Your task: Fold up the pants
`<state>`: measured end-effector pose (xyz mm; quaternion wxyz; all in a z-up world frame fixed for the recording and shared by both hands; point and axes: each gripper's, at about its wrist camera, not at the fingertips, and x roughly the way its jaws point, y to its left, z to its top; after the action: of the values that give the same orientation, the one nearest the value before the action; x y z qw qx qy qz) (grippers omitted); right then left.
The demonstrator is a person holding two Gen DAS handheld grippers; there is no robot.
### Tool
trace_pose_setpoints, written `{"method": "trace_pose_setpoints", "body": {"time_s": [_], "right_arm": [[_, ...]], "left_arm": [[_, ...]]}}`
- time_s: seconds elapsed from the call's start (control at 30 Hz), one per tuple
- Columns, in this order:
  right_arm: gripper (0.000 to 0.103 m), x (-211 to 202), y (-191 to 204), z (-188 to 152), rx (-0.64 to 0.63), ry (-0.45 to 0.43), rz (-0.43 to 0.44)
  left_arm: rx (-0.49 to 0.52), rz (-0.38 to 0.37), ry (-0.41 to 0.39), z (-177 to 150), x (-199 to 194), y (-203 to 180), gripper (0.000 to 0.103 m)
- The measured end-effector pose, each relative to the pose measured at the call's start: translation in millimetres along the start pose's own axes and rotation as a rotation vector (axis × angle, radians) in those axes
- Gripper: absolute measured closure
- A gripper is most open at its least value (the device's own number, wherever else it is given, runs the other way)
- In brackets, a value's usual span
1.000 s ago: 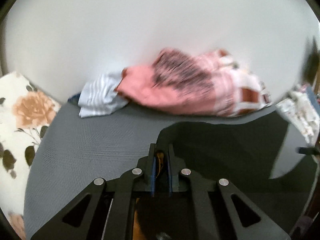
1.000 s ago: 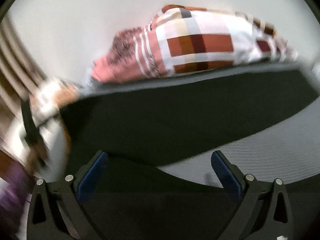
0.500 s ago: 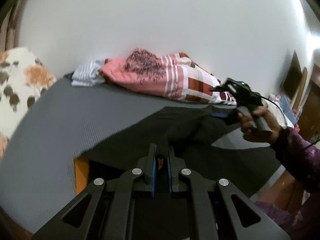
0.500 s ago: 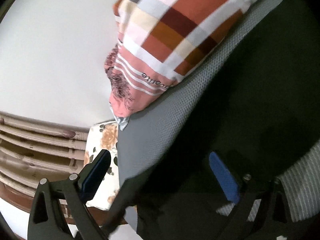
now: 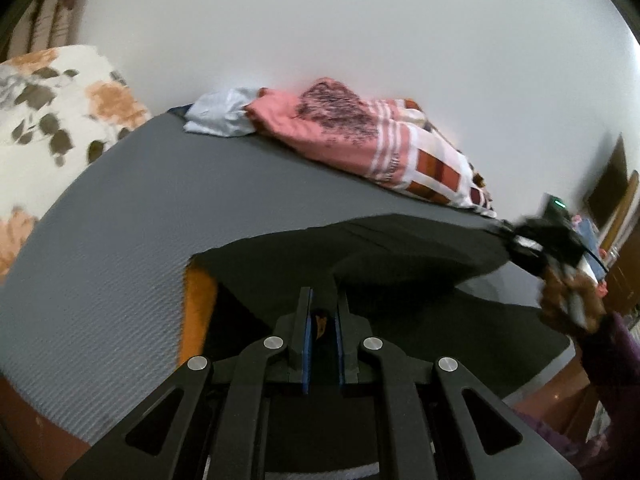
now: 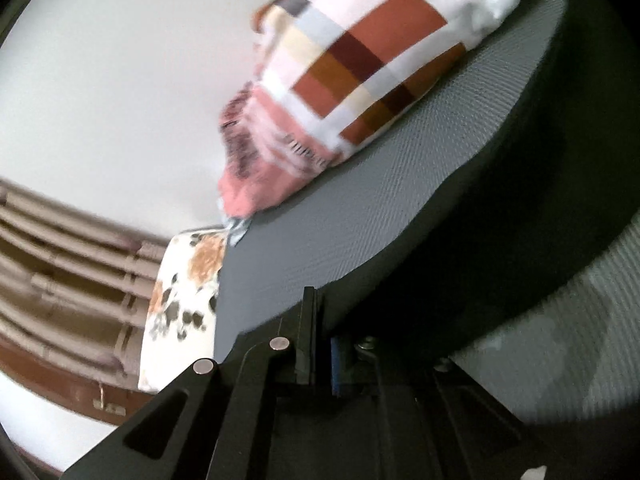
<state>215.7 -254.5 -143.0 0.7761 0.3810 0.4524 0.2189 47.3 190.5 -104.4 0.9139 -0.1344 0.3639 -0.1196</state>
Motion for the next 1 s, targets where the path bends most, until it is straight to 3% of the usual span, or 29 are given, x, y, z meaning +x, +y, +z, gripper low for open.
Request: {"method": "trace_pose_setpoints", "body": {"time_s": [0.2,0.47,0.83,1.0], "right_arm": [[0.097,-50,-5,-79,0.004,0.045,-0.010],[0.097,-53,-47,-156,0.098,0.161,-0.050],[0.097,-49,-63,-182,0.133,0.213,-0.055],[0.097,-45,-65,-192,0.134,0.247,-0.056]], "left_arm": [[0.020,0.068,0.050,-22,-4,5,0.094],[0.007,0.114,0.079,-51,-13,11,0.093],[0.037,0.174,0.091,-68,-20,16,0.090],[0.048,0.229,0.108,-74,-21,22,0.082]]}}
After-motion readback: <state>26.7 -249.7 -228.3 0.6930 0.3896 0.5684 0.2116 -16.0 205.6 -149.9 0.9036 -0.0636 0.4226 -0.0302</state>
